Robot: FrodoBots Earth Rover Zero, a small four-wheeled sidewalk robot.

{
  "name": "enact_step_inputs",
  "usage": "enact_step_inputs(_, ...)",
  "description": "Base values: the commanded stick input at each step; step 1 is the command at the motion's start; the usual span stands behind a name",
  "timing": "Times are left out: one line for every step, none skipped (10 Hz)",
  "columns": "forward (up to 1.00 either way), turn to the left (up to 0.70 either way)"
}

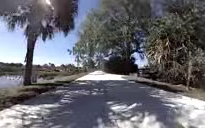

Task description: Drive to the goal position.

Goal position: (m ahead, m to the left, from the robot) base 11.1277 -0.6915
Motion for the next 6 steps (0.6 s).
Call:
enact_step_inputs(0.85,0.00)
enact_step_inputs(0.85,0.00)
enact_step_inputs(0.85,0.00)
enact_step_inputs(0.85,0.00)
enact_step_inputs(0.85,0.00)
enact_step_inputs(0.85,0.00)
